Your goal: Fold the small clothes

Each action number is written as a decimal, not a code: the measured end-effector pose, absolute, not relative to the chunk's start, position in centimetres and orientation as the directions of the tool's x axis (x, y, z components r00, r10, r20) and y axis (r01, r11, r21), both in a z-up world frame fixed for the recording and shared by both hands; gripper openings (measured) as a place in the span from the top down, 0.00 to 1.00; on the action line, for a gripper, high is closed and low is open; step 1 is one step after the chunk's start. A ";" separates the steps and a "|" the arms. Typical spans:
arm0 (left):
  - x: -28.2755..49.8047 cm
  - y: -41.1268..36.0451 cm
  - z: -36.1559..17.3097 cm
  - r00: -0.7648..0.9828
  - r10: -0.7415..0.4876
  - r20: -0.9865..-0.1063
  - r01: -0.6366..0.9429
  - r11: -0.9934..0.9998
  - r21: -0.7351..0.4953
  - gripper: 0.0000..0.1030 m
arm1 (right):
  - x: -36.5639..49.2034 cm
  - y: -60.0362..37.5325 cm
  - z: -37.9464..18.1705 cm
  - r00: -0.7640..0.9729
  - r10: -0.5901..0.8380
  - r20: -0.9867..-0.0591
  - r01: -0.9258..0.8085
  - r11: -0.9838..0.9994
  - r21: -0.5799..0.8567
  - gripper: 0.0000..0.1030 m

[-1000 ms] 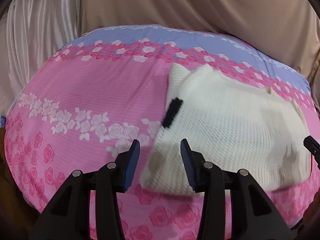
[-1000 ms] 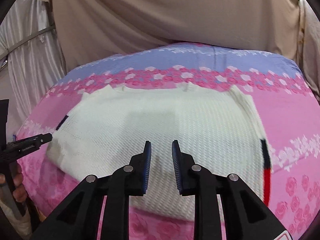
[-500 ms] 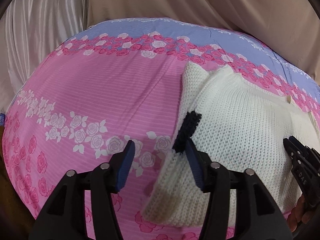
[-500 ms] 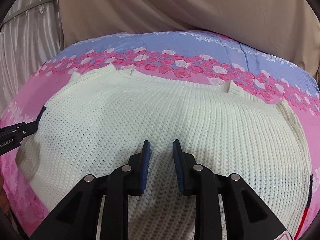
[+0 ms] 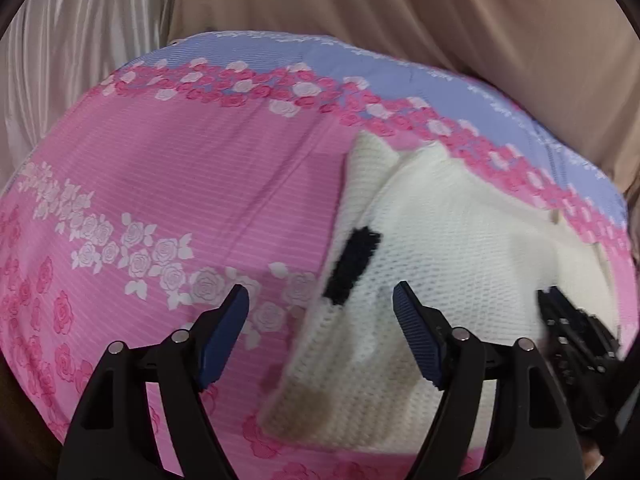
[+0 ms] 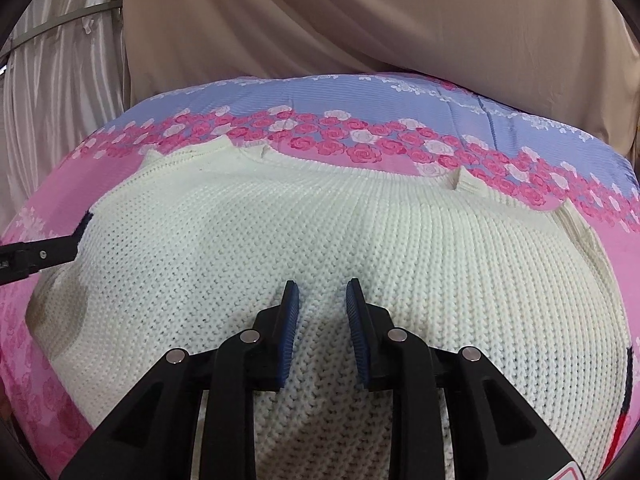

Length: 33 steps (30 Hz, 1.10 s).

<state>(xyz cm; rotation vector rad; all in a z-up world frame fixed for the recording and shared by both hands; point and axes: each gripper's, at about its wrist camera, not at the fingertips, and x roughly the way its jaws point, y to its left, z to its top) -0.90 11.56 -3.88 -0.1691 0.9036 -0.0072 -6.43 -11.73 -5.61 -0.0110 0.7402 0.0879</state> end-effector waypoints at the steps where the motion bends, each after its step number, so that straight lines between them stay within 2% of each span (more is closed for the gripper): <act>1: -0.8 11.4 -3.9 0.622 -0.080 -0.779 -0.059 0.987 -0.149 0.20 | -6.4 -11.7 -5.6 0.734 0.077 -0.675 -0.081 0.996 0.025 0.75; 3: -0.2 11.3 -4.7 0.611 -0.037 -0.791 -0.084 0.990 -0.112 0.20 | -6.3 -11.8 -5.5 0.723 0.079 -0.686 -0.075 0.997 0.036 0.75; 7: 0.6 11.9 -6.6 0.564 -0.074 -0.823 -0.110 0.980 -0.164 0.20 | -6.0 -12.1 -5.1 0.689 0.087 -0.719 -0.055 0.996 0.067 0.75; 15: 0.2 11.9 -6.4 0.571 -0.089 -0.816 -0.109 0.977 -0.183 0.20 | -6.1 -12.3 -4.3 0.665 0.091 -0.741 -0.044 0.996 0.084 0.74; 18: -0.1 12.1 -5.3 0.588 -0.096 -0.803 -0.105 0.976 -0.193 0.21 | -6.8 -14.4 -2.4 0.693 0.080 -0.717 -0.014 0.995 0.098 0.69; 22: 0.6 12.0 -2.1 0.661 -0.098 -0.744 -0.079 0.977 -0.199 0.21 | -7.2 -20.9 0.2 0.742 -0.041 -0.670 0.125 0.989 0.078 0.55; 25: 3.3 10.8 -0.9 0.688 -0.108 -0.718 -0.044 0.981 -0.190 0.20 | -5.8 -27.0 0.1 0.722 -0.095 -0.685 0.237 0.964 0.117 0.53; 29: 8.2 8.0 -2.5 0.613 -0.201 -0.764 0.042 0.974 -0.222 0.21 | -3.0 -31.1 -1.8 0.667 -0.092 -0.739 0.287 0.947 0.142 0.52; 31: 9.9 6.7 -3.8 0.572 -0.194 -0.797 0.048 0.978 -0.203 0.41 | -2.0 -31.2 -2.9 0.643 -0.084 -0.761 0.282 0.950 0.133 0.52; 32: 10.3 6.4 -4.2 0.572 -0.175 -0.801 0.046 0.982 -0.181 0.45 | -1.5 -31.0 -3.3 0.634 -0.077 -0.770 0.266 0.956 0.124 0.56; 33: 10.5 6.2 -4.3 0.578 -0.147 -0.803 0.035 0.987 -0.155 0.59 | -1.2 -30.6 -3.4 0.630 -0.074 -0.773 0.248 0.962 0.110 0.67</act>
